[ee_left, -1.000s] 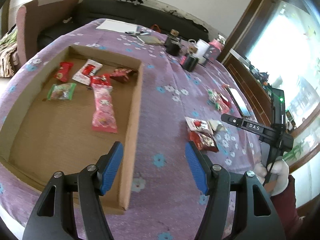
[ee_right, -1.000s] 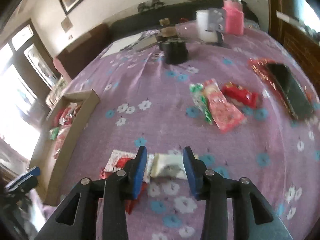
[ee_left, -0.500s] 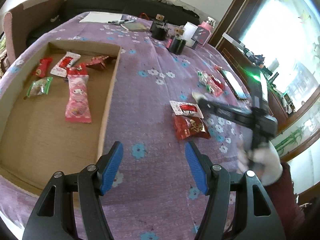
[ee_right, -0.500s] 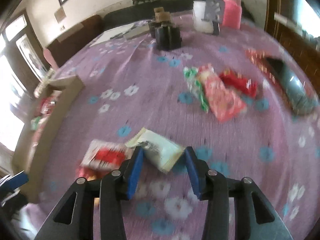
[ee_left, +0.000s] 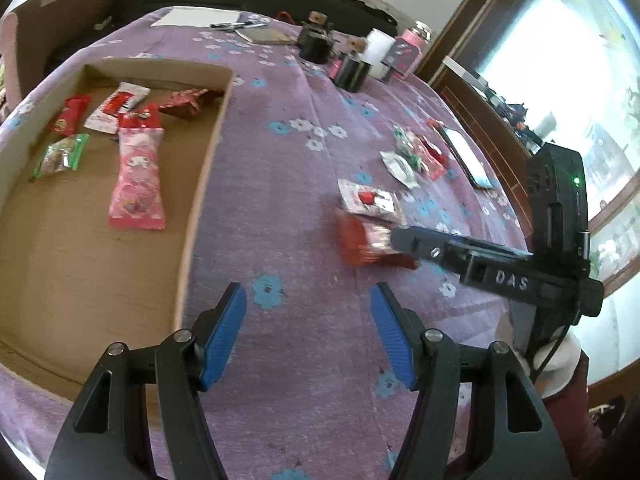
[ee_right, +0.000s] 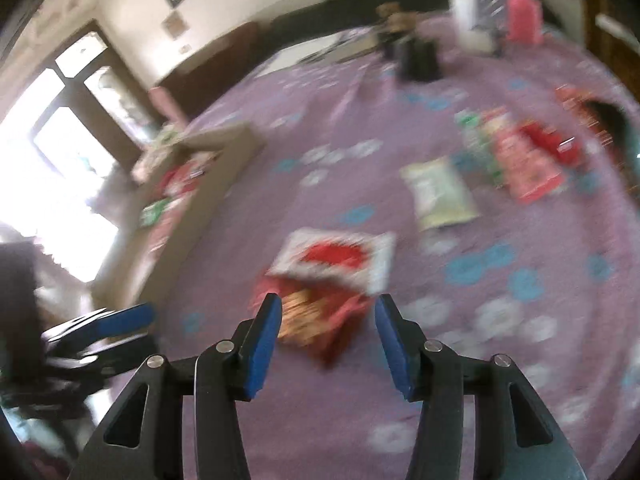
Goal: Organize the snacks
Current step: 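Move the left tool to the red gold-print packet while the right tool reaches the white-red packet, then grasp the red gold-print packet with the left tool while the right tool grasps the white-red packet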
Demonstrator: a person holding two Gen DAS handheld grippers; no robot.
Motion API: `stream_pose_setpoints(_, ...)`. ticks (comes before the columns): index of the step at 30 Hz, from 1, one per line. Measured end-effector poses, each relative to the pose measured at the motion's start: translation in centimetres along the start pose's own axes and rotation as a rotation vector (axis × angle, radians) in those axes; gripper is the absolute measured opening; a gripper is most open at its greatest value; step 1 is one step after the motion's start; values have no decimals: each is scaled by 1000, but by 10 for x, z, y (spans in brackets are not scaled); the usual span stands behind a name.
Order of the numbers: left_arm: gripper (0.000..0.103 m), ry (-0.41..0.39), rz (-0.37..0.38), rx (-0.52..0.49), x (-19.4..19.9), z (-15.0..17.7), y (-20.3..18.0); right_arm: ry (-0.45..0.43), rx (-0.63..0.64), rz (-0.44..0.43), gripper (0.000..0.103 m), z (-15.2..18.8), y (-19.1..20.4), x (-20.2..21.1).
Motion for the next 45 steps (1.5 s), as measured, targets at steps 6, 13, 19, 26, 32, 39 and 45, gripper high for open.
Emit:
stream_pose_setpoints(6,64,-33,6,-18,12,-2,-2,89,14,-338,51,9,41,-2)
stream_pose_setpoints(13,64,-11,19,-46,4,4,-13,-127,192,126,69,-27,17,18)
stream_pose_setpoints(19,64,-6,37,-69,5,6,-24,-69,371,234,73,-36,20,-22)
stream_pose_setpoints(26,64,13,-12,-66,-7,2,-23,-40,312,248,35,-24,4,-30)
stream_pose_setpoints(32,64,38,-54,-53,-29,-7,-24,-117,127,348,28,-20,-38,0)
stream_pose_setpoints(39,64,72,-111,-102,-62,-15,-37,-145,66,287,28,-21,-47,10)
stream_pose_setpoints(45,72,41,-167,-158,-74,-19,-44,-155,50,284,28,-22,-49,9)
Point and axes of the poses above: each gripper's, at about its wrist camera, not at the fingertips, and x roughly against the way its jaws point, y to its left, z to its underside, the point moved 7 cm from there along -x, roughly the way its jaws point, and after that the axes turned 1 degree about -y, right-handed, at the moved point
